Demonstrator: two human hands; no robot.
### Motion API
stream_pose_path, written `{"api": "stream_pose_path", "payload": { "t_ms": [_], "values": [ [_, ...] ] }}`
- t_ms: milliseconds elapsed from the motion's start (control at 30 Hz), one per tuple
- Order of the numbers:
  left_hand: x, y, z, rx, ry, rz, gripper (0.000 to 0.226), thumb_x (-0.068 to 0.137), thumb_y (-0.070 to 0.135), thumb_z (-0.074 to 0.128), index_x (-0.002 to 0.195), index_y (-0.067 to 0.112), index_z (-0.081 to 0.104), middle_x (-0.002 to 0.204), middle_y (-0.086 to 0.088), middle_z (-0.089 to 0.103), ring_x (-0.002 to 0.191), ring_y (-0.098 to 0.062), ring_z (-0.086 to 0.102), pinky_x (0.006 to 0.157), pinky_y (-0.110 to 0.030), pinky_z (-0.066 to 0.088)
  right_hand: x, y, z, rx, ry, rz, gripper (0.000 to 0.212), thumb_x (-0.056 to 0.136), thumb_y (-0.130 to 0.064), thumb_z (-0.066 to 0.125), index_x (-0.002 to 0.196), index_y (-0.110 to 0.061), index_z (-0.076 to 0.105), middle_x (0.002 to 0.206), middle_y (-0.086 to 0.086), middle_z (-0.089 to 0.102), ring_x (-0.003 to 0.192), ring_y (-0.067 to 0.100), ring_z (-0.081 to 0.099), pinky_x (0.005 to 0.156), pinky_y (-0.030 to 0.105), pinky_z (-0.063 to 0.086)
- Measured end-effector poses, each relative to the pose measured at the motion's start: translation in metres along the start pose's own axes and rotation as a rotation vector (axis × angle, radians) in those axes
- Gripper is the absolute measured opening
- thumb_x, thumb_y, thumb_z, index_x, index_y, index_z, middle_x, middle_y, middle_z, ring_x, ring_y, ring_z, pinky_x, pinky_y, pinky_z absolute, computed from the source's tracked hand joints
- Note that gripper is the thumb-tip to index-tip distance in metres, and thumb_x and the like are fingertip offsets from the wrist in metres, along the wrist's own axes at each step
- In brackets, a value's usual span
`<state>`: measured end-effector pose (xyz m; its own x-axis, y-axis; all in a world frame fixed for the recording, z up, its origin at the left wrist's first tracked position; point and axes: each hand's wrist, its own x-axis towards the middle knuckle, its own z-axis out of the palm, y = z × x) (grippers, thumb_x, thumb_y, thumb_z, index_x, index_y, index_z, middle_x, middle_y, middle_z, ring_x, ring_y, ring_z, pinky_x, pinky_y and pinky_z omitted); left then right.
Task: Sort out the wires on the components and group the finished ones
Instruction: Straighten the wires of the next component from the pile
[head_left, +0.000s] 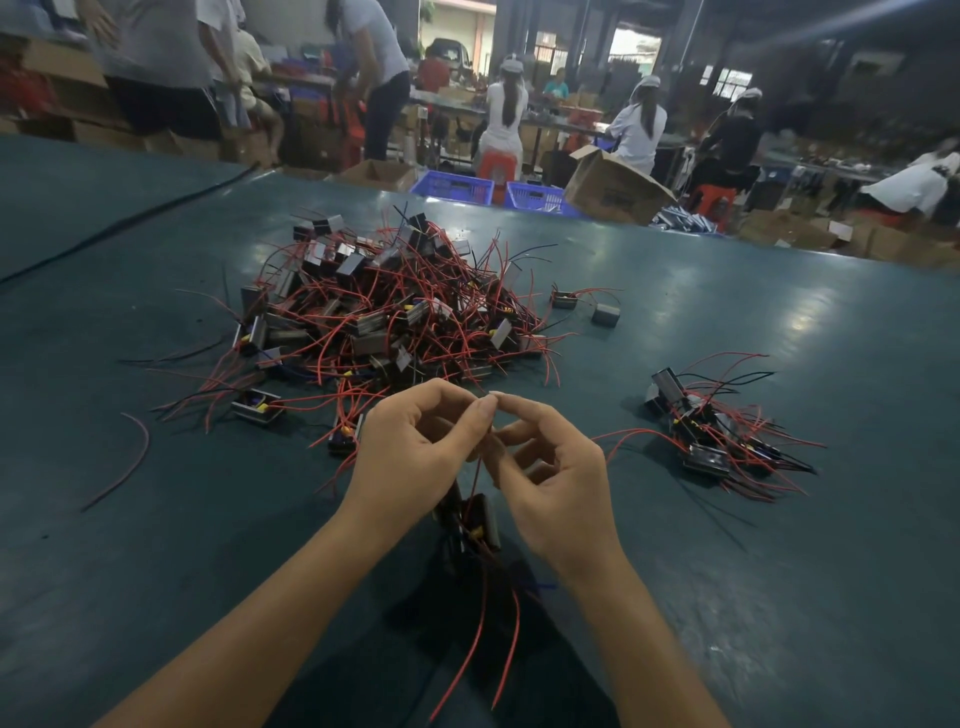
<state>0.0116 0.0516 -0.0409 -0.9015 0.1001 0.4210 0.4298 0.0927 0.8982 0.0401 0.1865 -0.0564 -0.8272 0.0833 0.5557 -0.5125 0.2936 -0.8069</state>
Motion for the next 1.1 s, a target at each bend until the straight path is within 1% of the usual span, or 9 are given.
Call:
{"api": "stream_pose_path", "payload": {
  "t_ms": [133,300,400,567,733,867,900,1033,1100],
  "values": [
    [0.0017,0.0,-0.001,-0.047,-0.055,-0.052,0.018,0.082,0.036,0.067,0.082,0.02,0.074,0.071,0.0,0.073,0.065,-0.015,0.07,0.061,-0.024,0.056,-0.0006,-0.0012,-0.0001,0.014,0.009,-0.018,0.031,0.088,-0.012,0.068,0.107,-0.035,0.066,0.079,-0.012,0.067,0.061,0.007,0.062,0.05,0.014,0.045],
    [0.0017,-0.0002,-0.0014,-0.081,-0.087,-0.062,0.02,0.079,0.04,0.066,0.08,0.023,0.075,0.071,0.002,0.072,0.064,-0.011,0.067,0.061,-0.019,0.053,0.0007,0.0016,-0.0018,-0.052,0.048,-0.065,0.023,0.088,-0.009,0.066,0.104,-0.024,0.069,0.086,-0.01,0.067,0.066,0.01,0.062,0.053,0.014,0.045],
    [0.0027,-0.0006,-0.0008,-0.103,-0.105,-0.075,0.015,0.084,0.033,0.066,0.077,0.022,0.074,0.069,0.003,0.071,0.062,-0.007,0.065,0.06,-0.015,0.051,0.0012,0.003,-0.0026,-0.083,0.058,-0.081,0.018,0.088,-0.008,0.068,0.102,-0.019,0.07,0.086,-0.004,0.066,0.064,0.013,0.061,0.052,0.015,0.044],
    [0.0029,0.002,-0.0012,-0.207,-0.144,-0.17,0.021,0.079,0.038,0.066,0.068,0.022,0.075,0.065,0.001,0.069,0.06,-0.008,0.061,0.06,-0.015,0.048,0.0004,0.0021,-0.0019,-0.046,0.067,-0.04,0.006,0.089,-0.017,0.067,0.094,-0.019,0.069,0.079,-0.005,0.07,0.055,0.008,0.057,0.047,0.015,0.041],
    [0.0046,0.002,-0.0029,-0.239,-0.176,-0.212,0.025,0.081,0.031,0.066,0.068,0.012,0.073,0.068,-0.005,0.069,0.065,-0.017,0.059,0.063,-0.016,0.05,-0.0002,0.0025,-0.0019,-0.038,0.025,-0.023,0.017,0.089,-0.017,0.066,0.104,-0.023,0.069,0.08,0.002,0.066,0.051,0.006,0.047,0.047,0.014,0.034],
    [0.0042,0.0024,-0.005,-0.205,-0.222,-0.218,0.033,0.085,0.034,0.062,0.073,0.005,0.074,0.07,-0.015,0.068,0.067,-0.018,0.059,0.067,-0.019,0.049,0.0019,0.0018,-0.0057,-0.072,0.031,-0.035,0.007,0.09,-0.012,0.067,0.095,-0.016,0.071,0.081,0.005,0.068,0.056,0.011,0.053,0.05,0.018,0.039],
    [0.0041,0.0028,-0.0049,-0.199,-0.233,-0.22,0.033,0.087,0.032,0.062,0.075,0.004,0.074,0.07,-0.015,0.067,0.067,-0.016,0.059,0.067,-0.019,0.049,0.0021,0.002,-0.0064,-0.072,0.041,-0.027,0.007,0.091,-0.01,0.067,0.093,-0.016,0.071,0.081,0.005,0.068,0.057,0.013,0.055,0.049,0.02,0.04],
    [0.0037,0.0039,-0.0042,-0.169,-0.284,-0.201,0.013,0.09,0.015,0.065,0.087,0.01,0.076,0.07,0.004,0.071,0.066,-0.004,0.063,0.064,-0.012,0.049,0.0016,0.0008,-0.0071,-0.049,0.091,0.03,0.008,0.092,-0.012,0.067,0.089,-0.019,0.069,0.076,-0.005,0.068,0.06,0.014,0.06,0.048,0.026,0.047],
    [0.003,0.0026,-0.0043,-0.116,-0.313,-0.161,0.01,0.088,0.014,0.067,0.091,0.012,0.076,0.073,0.005,0.073,0.068,-0.002,0.066,0.066,-0.013,0.05,0.0017,-0.0008,-0.0075,-0.017,0.117,0.081,0.007,0.092,-0.015,0.066,0.087,-0.021,0.068,0.072,-0.007,0.067,0.06,0.012,0.062,0.047,0.022,0.047]
  ]
}}
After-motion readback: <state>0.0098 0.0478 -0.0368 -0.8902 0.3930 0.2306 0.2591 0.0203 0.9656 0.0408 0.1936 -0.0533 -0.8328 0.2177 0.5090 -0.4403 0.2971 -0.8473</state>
